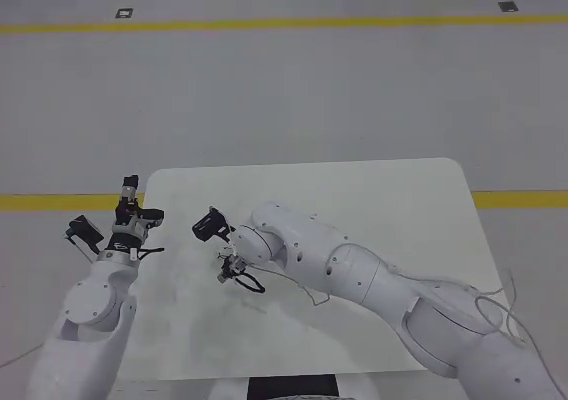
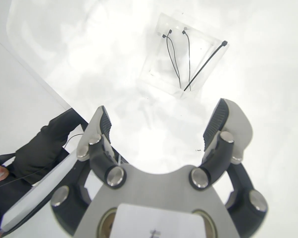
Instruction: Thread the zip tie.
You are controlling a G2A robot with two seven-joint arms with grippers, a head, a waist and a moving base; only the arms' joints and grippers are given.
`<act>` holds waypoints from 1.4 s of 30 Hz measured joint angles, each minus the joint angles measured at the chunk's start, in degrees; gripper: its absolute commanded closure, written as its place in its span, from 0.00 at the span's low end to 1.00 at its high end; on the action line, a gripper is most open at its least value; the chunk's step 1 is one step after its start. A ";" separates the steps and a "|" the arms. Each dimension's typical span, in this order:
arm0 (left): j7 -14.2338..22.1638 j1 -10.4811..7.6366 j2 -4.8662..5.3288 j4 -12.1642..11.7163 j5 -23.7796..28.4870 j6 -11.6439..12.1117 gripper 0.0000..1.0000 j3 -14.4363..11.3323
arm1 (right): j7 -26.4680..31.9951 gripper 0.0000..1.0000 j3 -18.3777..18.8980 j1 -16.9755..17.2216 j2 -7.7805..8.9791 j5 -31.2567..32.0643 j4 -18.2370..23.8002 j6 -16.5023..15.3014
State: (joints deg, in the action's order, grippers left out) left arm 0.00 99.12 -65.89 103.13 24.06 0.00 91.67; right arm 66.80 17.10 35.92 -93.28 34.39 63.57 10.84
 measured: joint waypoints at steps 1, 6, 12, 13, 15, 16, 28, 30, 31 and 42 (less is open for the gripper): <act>0.00 0.00 0.00 0.00 0.00 0.00 0.00 0.00 | -0.39 0.00 0.14 0.10 -0.33 -0.40 -0.51 0.28; 0.00 0.00 0.00 0.00 0.00 0.00 0.00 0.00 | -0.95 0.00 0.30 0.23 -0.62 -0.74 -1.21 0.36; 0.00 0.00 0.00 0.00 0.00 0.00 0.00 0.00 | -0.93 0.00 0.30 0.23 -0.62 -0.73 -1.20 0.36; 0.00 0.00 0.00 0.00 0.00 0.00 0.00 0.00 | -0.93 0.00 0.30 0.23 -0.62 -0.73 -1.20 0.36; 0.00 0.00 0.00 0.00 0.00 0.00 0.00 0.00 | -0.85 0.00 0.12 0.30 -0.69 -0.55 -1.09 0.37; 0.00 0.00 0.00 0.00 0.00 0.00 0.00 0.00 | -0.69 0.00 -0.40 0.43 -0.88 0.11 -0.91 0.63; 0.00 0.00 0.00 0.00 0.00 0.00 0.00 0.00 | -1.19 0.00 -1.50 0.30 -6.00 -0.24 -7.50 1.64; 0.00 0.00 0.00 0.00 0.00 0.00 0.00 0.00 | -1.49 0.00 -1.27 0.13 -6.95 -0.78 -9.30 2.70; 0.00 0.00 0.00 0.00 0.00 0.00 0.00 0.00 | -1.87 0.00 -1.19 0.03 -7.32 -0.78 -9.93 3.25; 0.00 0.00 0.00 0.00 0.00 0.00 0.00 0.00 | -2.10 0.00 -1.33 -0.13 -7.89 -0.31 -10.64 3.75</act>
State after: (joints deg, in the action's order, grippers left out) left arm 0.00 99.12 -65.89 103.13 24.06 0.00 91.67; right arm 64.70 15.77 35.79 -101.17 34.08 52.93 14.59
